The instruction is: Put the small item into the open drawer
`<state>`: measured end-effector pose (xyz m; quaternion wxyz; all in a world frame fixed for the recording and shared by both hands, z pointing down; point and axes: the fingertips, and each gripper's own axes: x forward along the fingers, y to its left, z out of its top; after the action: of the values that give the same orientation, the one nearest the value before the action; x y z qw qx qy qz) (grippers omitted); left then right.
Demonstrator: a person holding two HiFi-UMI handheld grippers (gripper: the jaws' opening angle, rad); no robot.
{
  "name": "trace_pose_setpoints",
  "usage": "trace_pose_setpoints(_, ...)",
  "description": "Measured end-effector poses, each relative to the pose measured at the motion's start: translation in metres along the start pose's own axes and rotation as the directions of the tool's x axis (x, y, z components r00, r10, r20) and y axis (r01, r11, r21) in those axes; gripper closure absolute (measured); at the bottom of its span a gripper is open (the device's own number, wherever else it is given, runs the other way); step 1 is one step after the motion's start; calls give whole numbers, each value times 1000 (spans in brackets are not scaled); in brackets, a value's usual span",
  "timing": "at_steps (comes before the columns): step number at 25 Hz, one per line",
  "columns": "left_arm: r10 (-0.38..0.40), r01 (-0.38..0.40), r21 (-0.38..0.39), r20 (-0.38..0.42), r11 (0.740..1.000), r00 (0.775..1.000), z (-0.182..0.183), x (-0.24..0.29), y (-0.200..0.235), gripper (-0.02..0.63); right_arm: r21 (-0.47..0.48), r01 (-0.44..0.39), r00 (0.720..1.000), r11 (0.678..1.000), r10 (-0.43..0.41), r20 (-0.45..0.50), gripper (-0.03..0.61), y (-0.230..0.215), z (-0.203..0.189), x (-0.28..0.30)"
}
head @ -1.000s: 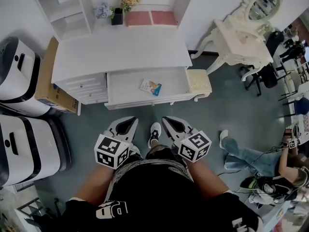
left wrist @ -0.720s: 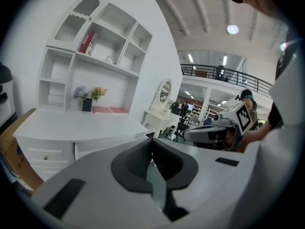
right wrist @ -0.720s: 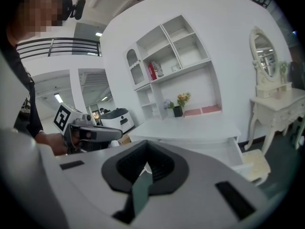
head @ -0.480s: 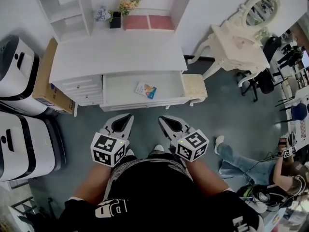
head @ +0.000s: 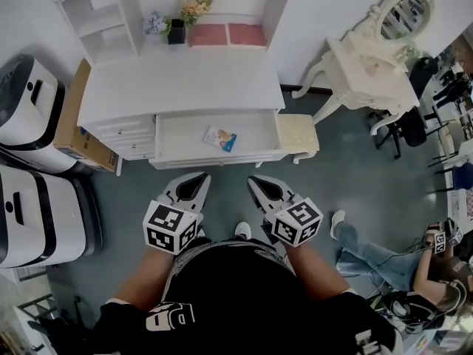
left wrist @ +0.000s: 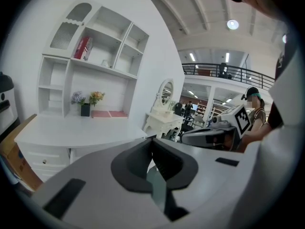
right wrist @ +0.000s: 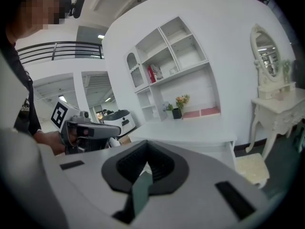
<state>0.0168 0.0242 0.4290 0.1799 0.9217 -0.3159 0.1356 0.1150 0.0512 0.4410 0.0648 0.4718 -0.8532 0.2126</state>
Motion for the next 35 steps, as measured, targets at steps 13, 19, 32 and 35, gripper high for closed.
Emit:
trace_pose_setpoints(13, -8, 8, 12, -47, 1000, 999, -12, 13, -21, 600, 38, 3, 1000, 999, -3, 4, 572, -11, -17, -16)
trace_pose_setpoints(19, -8, 9, 17, -49, 1000, 999, -13, 16, -20, 600, 29, 0, 1000, 1000, 0, 6, 572, -12, -17, -15)
trace_pose_setpoints(32, -8, 9, 20, -44, 1000, 999, -9, 16, -16, 600, 17, -7, 1000, 1000, 7, 3, 572, -10, -14, -10)
trace_pose_setpoints(35, -11, 12, 18, -46, 1000, 999, -9, 16, -17, 600, 16, -7, 1000, 1000, 7, 0, 572, -11, -14, -10)
